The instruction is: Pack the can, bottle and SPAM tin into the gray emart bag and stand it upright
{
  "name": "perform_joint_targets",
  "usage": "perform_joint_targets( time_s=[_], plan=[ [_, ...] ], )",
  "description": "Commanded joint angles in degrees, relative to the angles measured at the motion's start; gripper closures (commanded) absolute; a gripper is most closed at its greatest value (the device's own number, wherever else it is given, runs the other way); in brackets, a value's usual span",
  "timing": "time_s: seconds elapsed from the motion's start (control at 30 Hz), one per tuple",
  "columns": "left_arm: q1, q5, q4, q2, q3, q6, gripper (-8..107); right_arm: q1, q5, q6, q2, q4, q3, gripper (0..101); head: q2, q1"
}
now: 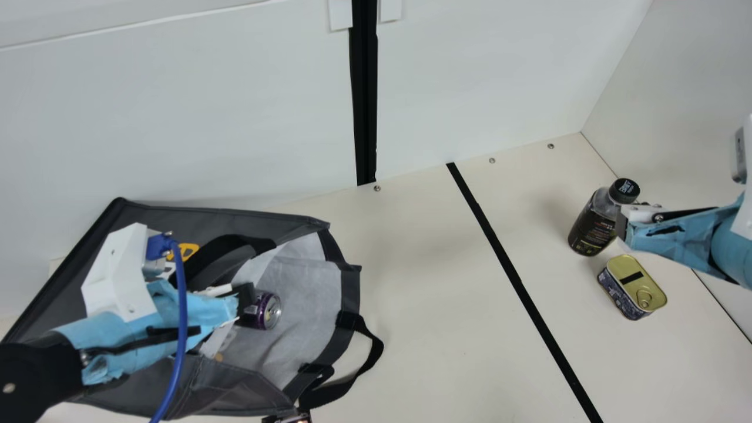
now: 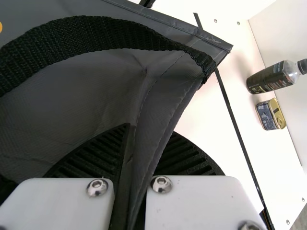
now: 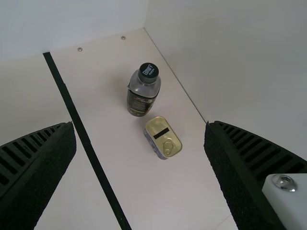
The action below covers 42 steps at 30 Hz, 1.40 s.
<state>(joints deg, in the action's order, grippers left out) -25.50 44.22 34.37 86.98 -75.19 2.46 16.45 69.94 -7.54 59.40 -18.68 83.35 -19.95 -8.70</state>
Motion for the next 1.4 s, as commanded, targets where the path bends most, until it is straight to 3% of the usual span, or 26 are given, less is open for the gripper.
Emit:
perform_joint_targets(
  time_s=[0.0,0.63,1.37],
  plan=[
    [0.00,0.00,0.00,0.00,0.00,0.00,107,0.12,-0.04,-0.29,-0.04,0.33,-0.11,6,-0.05,-1.30],
    [0.00,0.00,0.00,0.00,0.00,0.00,107,0.54,-0.04,-0.68,1.22,0.77,0.84,6,-0.05,-1.30],
    [0.00,0.00,0.00,0.00,0.00,0.00,107,2.86,-0.04,0.41,9.12,3.67,6.18,6,-0.05,-1.30]
  ],
)
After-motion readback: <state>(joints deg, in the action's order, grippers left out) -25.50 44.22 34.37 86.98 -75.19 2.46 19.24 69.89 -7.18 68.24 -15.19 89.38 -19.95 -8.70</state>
